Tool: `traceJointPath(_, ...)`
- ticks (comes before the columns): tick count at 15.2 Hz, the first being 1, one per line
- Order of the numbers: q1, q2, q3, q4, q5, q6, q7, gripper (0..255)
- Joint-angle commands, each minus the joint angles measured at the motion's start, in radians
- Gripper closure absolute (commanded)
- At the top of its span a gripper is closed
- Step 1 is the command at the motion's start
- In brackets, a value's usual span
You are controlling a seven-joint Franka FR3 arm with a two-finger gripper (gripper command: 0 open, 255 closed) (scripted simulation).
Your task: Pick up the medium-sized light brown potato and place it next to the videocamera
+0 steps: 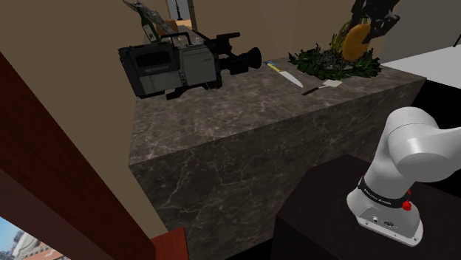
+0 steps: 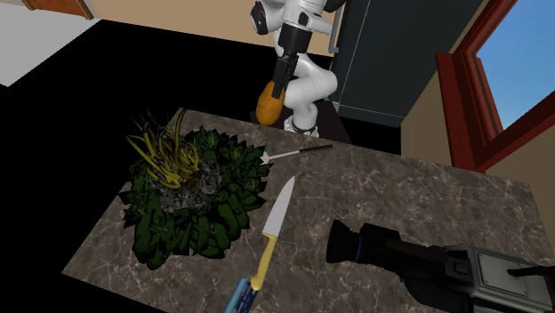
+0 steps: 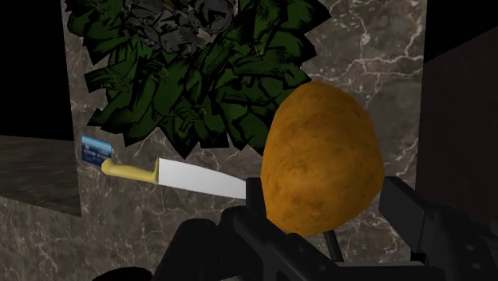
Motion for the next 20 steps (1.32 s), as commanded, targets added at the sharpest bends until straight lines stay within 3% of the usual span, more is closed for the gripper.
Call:
traceJointPath(1,0.002,0.018,0.006,0.033,0.006,-0.014,-0.006,255)
traceJointPath(20,0.013,0.223,0.041,0.398,0.045,-0.158,-0.084,255)
